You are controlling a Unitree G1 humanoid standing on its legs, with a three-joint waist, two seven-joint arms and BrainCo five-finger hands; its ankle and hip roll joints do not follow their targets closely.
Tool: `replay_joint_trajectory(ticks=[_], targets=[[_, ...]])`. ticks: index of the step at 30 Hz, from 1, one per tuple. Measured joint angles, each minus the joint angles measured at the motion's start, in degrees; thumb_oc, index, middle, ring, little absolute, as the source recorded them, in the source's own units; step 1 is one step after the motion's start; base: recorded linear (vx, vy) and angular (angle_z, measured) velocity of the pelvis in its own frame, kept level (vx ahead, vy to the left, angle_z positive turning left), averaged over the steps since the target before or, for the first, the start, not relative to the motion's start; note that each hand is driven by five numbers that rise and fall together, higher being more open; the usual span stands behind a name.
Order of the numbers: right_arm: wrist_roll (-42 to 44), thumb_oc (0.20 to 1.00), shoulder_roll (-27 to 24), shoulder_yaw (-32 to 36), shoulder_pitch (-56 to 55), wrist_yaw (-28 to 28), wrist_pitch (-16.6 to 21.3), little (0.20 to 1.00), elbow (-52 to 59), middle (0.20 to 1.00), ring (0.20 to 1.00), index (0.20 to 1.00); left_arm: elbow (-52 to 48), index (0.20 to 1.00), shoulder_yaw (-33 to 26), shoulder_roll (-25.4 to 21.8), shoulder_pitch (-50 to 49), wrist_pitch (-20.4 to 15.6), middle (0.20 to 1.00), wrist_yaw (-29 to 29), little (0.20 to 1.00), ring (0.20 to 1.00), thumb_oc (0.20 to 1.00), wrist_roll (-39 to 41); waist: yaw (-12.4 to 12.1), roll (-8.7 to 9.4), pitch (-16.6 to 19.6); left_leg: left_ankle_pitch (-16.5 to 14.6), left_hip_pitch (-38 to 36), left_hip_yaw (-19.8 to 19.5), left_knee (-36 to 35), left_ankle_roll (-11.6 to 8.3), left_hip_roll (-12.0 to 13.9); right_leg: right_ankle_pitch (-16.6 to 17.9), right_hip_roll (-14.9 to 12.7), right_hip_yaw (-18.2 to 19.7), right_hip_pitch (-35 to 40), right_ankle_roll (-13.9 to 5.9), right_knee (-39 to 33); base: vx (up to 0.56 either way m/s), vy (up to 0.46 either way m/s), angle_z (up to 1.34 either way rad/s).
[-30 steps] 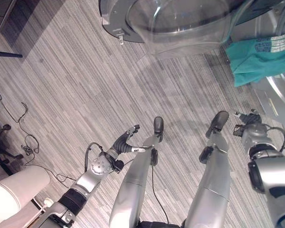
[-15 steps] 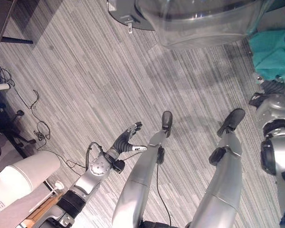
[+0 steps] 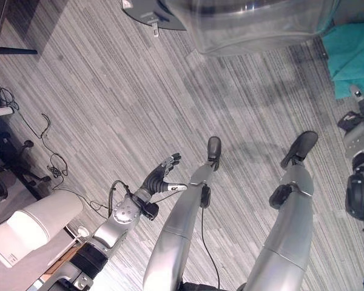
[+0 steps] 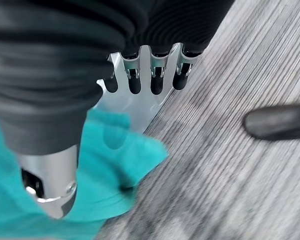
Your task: Grab the laundry basket,head to the washer,open it,put in the laundry and shut it.
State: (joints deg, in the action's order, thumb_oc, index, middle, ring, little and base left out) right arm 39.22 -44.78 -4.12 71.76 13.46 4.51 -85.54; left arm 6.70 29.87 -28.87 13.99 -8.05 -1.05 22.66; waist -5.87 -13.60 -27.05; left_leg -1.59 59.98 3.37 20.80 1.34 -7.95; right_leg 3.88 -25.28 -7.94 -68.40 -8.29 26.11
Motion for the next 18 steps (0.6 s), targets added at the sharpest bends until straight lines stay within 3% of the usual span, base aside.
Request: replay_joint_trajectory(ticks=[11,12,14,18], targets=[[6.37,1.0,0.65,0.11,7.48,0.14,1.88,1.0,0.42,1.0,1.0,1.0,-1.66,1.0,-0.27,-0.08,-0.03,-0.73,1.0,0.82,1.0,1.0,1.0,2.06,-1.67,-0.03,0.02,1.45,0.49,-1.3,-1.76,-1.1,0.45,-0.22,0.69,-0.52,-0.77,0.34,0.12,0.01,-0.029,0.02],[7.25,0.834,0.59,0.02,8.31,0.17,1.95,0.834,0.4,0.834,0.834,0.834,-1.66,1.0,-0.44,-0.09,-0.06,-0.74,1.0,0.83,1.0,1.0,1.0,2.13,-1.82,-0.03,0.02,1.67,0.5,-1.36,-2.04,-1.25,0.45,-0.23,0.75,-0.52,-0.85,0.35,0.12,0.0,0.0,0.0],[7.25,0.228,0.36,-0.09,8.86,0.2,2.0,0.228,0.44,0.228,0.228,0.228,-1.65,1.0,-0.54,-0.09,-0.05,-0.75,1.0,0.85,1.0,1.0,1.0,2.16,-1.96,-0.03,0.02,1.75,0.62,-1.36,-2.05,-1.35,0.46,-0.24,0.92,-0.5,-0.95,0.36,0.12,0.0,0.0,0.0],[7.28,0.2,-1.08,-0.14,10.76,0.29,2.02,0.2,-0.27,0.2,0.2,0.2,-1.65,1.0,-0.71,-0.17,-0.06,-0.77,1.0,0.86,1.0,1.0,1.0,2.2,-2.42,-0.09,0.07,2.65,0.75,-1.53,-3.43,-1.65,0.55,-0.27,1.16,-0.46,-1.59,0.53,0.11,0.0,0.0,0.0]])
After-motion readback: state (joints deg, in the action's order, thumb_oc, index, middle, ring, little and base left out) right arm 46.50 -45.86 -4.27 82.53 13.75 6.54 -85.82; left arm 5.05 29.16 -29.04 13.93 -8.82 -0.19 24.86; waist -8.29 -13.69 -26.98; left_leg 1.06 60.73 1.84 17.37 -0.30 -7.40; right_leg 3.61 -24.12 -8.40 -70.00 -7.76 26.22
